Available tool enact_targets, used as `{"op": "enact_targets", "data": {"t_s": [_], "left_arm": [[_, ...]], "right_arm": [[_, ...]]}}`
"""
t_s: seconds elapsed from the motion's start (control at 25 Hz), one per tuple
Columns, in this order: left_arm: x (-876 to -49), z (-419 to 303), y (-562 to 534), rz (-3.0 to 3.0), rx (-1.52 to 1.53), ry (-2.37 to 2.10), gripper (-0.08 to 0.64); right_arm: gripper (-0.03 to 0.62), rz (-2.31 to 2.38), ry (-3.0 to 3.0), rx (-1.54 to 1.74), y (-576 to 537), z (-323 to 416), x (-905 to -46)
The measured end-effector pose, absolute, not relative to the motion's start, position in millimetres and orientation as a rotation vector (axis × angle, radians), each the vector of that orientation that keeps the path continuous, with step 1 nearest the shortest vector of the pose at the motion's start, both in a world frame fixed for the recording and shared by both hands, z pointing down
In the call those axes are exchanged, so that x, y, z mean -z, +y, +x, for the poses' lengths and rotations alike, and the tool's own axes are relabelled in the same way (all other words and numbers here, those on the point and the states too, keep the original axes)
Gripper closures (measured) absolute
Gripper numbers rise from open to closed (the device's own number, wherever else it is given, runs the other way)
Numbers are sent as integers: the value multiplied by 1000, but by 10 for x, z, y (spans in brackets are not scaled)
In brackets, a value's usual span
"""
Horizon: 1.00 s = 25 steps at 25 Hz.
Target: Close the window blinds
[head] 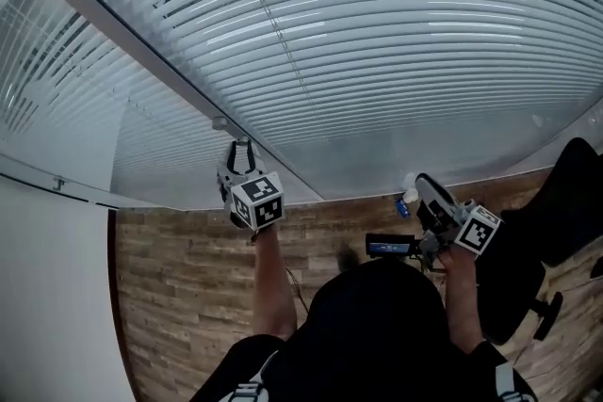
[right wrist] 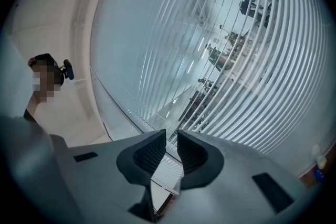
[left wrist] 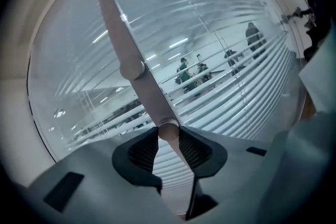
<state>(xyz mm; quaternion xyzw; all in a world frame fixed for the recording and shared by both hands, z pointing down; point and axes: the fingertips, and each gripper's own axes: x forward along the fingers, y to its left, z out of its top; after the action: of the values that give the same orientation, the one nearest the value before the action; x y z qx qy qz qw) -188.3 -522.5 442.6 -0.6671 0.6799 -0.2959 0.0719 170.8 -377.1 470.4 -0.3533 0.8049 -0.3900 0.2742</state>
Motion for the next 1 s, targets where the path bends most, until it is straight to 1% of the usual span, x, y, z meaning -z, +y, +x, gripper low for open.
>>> {"op": "enact_targets", "data": {"t_s": [0.12,0.2,0.24,0.28,0.36,0.44,0.56,0.64,0.68,0.72,0.88,1.0], "left_arm": [[-4439,-1865,-5219,-1847,1063,1946,425],[-4445,-1842,-5220,-1820,1082,1921,423],[-4437,-1826,-5217,-1897,1002,1960,423],[-4425,-1811,-5203,-2038,856,2033,423],[-4397,-1806,-5157,-2370,442,2197,419],[-4380,-1859,-5137,-2557,102,2289,395],[-4379,-1928,-5186,-2673,-174,2329,393],[-4378,-1934,-5216,-2703,-254,2337,397],[-4378,-1934,-5219,-2685,-223,2342,412],[-4381,-1932,-5216,-2641,-126,2342,422],[-4418,-1899,-5222,-2276,538,2223,423],[-4422,-1885,-5244,-2092,765,2120,423]], "right_arm": [[540,-938,2174,1055,-3787,1672,-4703],[540,-933,2179,1058,-3793,1654,-4698],[540,-932,2181,1057,-3792,1649,-4690],[540,-932,2183,1056,-3787,1647,-4681],[539,-931,2186,1051,-3776,1645,-4668],[540,-931,2184,1049,-3770,1647,-4673],[540,-940,2182,1050,-3769,1657,-4700],[540,-946,2184,1051,-3766,1655,-4714],[540,-947,2186,1051,-3765,1652,-4713],[540,-948,2187,1049,-3764,1653,-4708],[540,-961,2185,1047,-3763,1690,-4706],[540,-966,2182,1048,-3762,1704,-4706]]}}
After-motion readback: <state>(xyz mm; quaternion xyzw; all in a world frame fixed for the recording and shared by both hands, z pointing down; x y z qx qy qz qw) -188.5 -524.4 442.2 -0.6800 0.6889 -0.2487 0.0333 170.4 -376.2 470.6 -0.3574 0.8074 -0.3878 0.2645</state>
